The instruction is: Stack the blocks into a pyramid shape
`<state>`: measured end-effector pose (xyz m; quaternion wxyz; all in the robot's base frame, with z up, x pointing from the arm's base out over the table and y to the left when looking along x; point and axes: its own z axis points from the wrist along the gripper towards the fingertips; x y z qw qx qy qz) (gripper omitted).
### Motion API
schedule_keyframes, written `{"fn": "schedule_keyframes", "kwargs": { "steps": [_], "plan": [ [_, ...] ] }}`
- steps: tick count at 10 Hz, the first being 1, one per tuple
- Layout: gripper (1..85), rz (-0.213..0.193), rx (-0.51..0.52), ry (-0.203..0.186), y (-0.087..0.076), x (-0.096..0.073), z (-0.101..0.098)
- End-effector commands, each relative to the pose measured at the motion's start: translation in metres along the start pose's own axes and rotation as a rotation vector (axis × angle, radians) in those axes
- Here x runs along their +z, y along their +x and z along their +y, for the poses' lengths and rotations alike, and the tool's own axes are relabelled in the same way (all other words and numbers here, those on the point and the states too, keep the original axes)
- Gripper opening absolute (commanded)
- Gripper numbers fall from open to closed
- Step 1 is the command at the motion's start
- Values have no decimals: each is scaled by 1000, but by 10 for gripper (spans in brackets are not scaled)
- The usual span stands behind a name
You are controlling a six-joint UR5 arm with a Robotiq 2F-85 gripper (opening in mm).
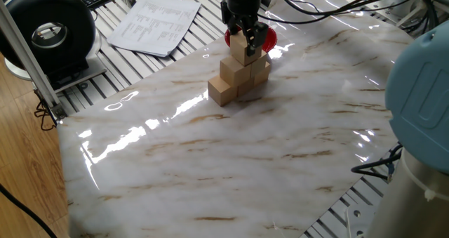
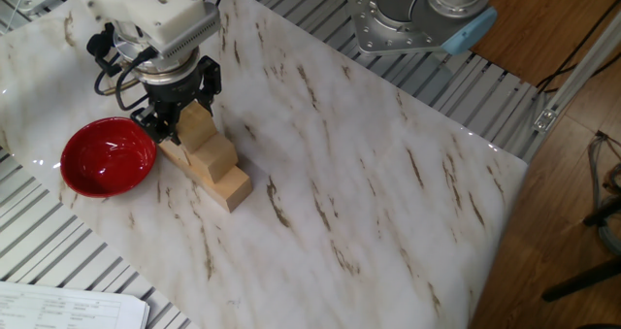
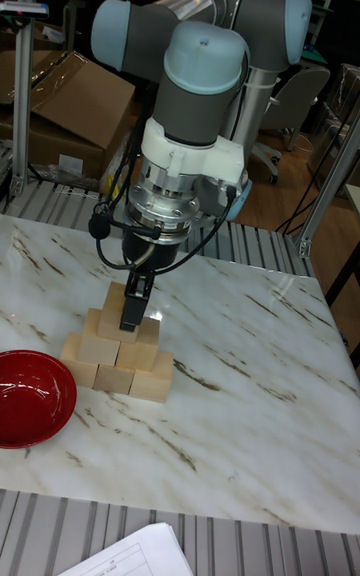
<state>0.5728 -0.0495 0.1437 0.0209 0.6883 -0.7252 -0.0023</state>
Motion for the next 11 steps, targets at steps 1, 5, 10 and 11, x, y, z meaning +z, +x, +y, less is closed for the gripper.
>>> {"fn": "schedule_keyframes", "kwargs": {
  "steps": [1,5,10,11],
  "plan": [
    [7,-14,-7,-7,1,-6,2],
    [7,-18,-6,-2,0,-8,1],
    [7,-15,-9,4,0,-8,-1],
    [7,0,-14,23,4,-7,-6]
  ]
}}
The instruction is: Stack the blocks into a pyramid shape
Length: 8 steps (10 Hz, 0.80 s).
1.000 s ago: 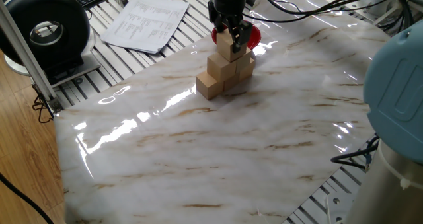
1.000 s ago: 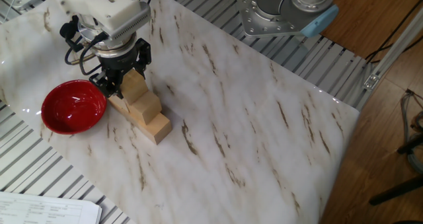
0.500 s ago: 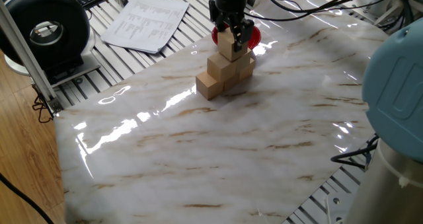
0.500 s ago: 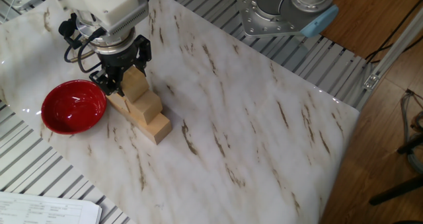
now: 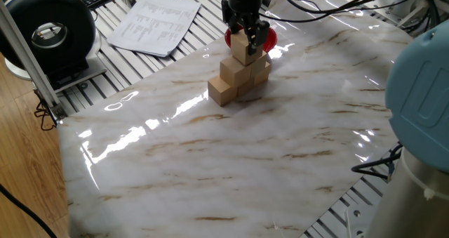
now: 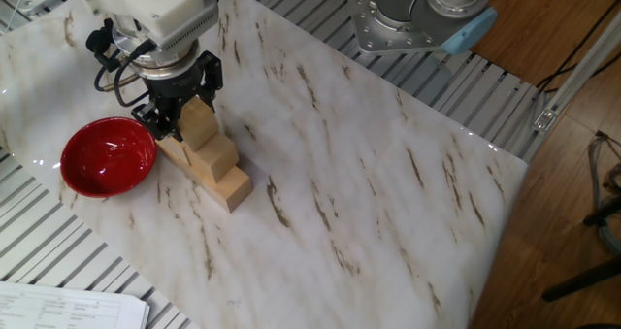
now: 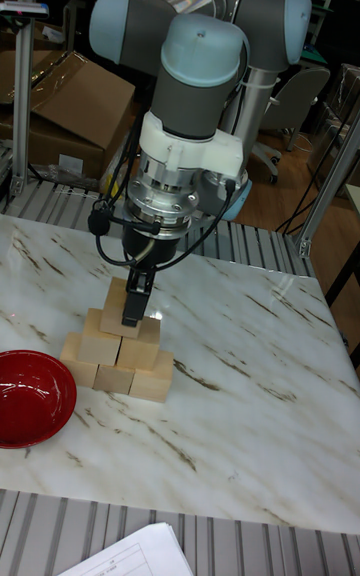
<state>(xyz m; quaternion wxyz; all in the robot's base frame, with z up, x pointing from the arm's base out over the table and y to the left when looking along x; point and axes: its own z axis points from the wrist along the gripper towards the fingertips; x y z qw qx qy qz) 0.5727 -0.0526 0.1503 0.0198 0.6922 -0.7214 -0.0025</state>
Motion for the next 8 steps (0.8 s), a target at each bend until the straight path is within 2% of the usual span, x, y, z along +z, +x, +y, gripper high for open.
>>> {"fn": "schedule_keyframes", "kwargs": {
  "steps": [1,6,8],
  "plan": [
    [7,9,17,41,3,0,-11],
    [103,-4,23,34,-1,1,-8],
    [103,-12,18,32,-4,1,-7]
  ]
}}
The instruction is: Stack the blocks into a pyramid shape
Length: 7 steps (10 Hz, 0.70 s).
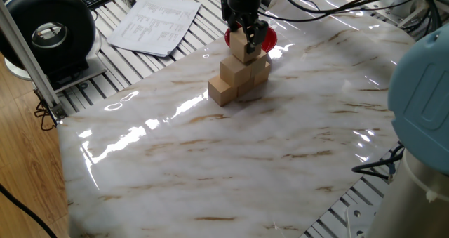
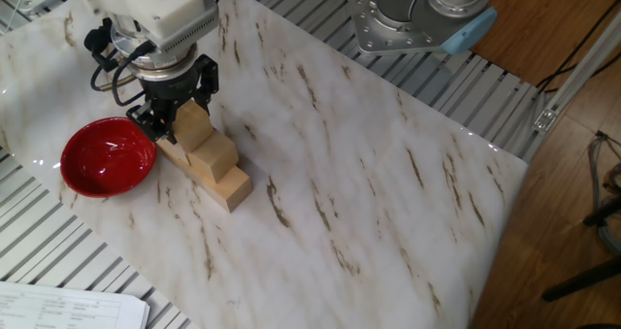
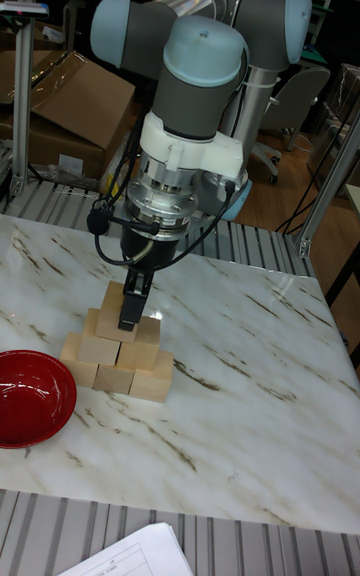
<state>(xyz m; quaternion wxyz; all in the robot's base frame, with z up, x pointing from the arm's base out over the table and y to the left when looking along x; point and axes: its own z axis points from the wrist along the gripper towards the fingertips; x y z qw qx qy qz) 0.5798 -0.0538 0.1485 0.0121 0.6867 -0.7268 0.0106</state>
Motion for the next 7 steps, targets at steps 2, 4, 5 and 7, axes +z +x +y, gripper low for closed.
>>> {"fn": "schedule_keyframes", "kwargs": {
  "steps": [2,4,5,7],
  "plan": [
    [113,-22,2,2,-7,0,1],
    [140,-22,1,2,-8,0,1],
    [157,-20,-2,2,-7,0,1],
    [223,-15,-16,4,-5,1,1]
  ]
}}
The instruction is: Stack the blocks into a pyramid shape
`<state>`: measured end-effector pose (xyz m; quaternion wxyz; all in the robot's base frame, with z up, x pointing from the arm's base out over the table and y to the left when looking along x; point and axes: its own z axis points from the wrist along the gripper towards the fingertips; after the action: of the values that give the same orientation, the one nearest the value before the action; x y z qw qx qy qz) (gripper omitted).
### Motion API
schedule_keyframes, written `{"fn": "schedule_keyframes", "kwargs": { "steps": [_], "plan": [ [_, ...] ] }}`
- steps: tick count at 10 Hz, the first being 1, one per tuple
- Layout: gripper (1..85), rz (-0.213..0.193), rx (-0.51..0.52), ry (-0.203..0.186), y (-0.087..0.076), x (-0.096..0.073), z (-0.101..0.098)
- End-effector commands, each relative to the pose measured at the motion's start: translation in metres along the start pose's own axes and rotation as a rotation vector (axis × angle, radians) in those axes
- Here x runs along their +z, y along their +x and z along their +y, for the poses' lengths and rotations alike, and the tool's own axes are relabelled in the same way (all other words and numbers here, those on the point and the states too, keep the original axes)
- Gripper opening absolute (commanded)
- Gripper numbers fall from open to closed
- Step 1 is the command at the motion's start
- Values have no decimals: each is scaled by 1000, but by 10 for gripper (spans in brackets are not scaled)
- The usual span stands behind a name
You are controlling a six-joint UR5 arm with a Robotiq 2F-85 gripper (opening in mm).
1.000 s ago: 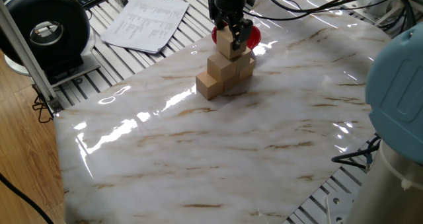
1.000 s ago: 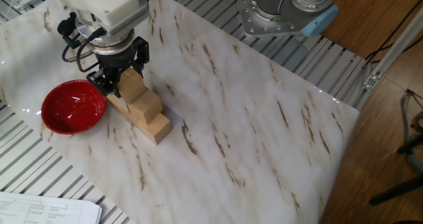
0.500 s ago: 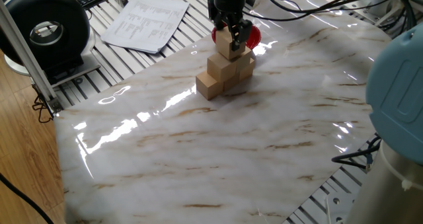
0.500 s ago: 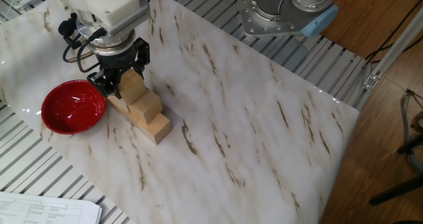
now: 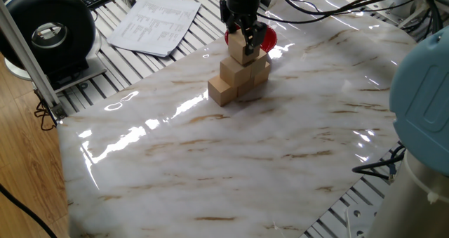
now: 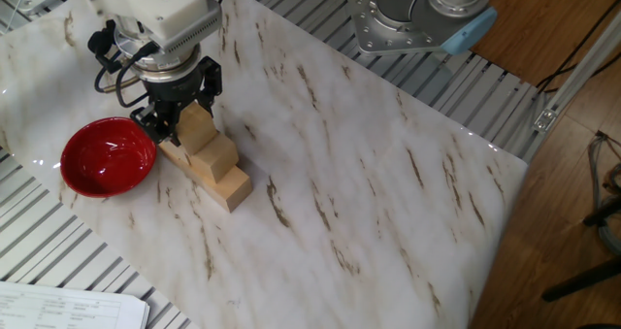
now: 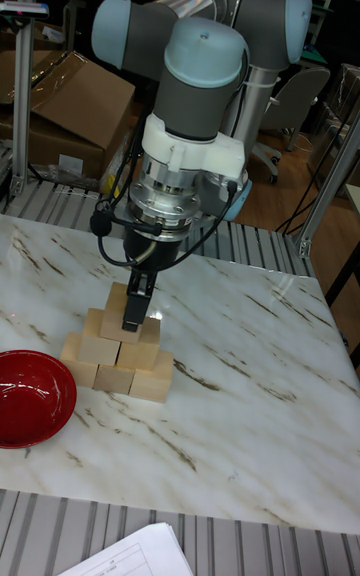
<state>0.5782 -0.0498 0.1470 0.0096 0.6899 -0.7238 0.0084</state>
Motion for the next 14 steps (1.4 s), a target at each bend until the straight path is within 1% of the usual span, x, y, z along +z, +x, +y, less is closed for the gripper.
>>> {"fn": "schedule_keyframes", "kwargs": {
  "steps": [1,2,4,5,7,12,14],
  "plan": [
    [277,-6,-15,4,0,-1,0],
    [320,-5,-21,4,0,0,0],
    [363,-10,-27,4,0,1,1],
    [370,-15,-30,2,-2,1,2],
    [453,-19,-43,1,-2,1,2],
    [550,-28,-60,-5,-4,1,5],
    [580,-19,-72,0,-2,1,4]
  ]
}}
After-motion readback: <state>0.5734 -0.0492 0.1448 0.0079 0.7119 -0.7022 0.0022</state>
